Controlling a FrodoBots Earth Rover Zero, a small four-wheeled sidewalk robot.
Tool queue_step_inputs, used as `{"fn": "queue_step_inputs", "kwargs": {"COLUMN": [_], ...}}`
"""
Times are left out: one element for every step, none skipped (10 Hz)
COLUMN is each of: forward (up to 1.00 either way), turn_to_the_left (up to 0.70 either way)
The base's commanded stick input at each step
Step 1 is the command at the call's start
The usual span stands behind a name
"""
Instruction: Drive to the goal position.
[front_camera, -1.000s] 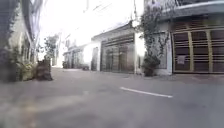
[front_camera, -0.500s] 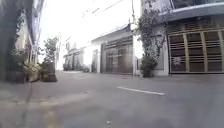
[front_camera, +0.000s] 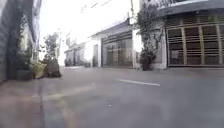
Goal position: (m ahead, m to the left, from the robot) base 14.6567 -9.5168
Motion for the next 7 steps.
{"fn": "queue_step_inputs", "kwargs": {"forward": [-0.7,-0.3,0.0,0.0,0.0,0.0,0.0], "turn_to_the_left": [0.0,0.0,0.0,0.0,0.0,0.0,0.0]}}
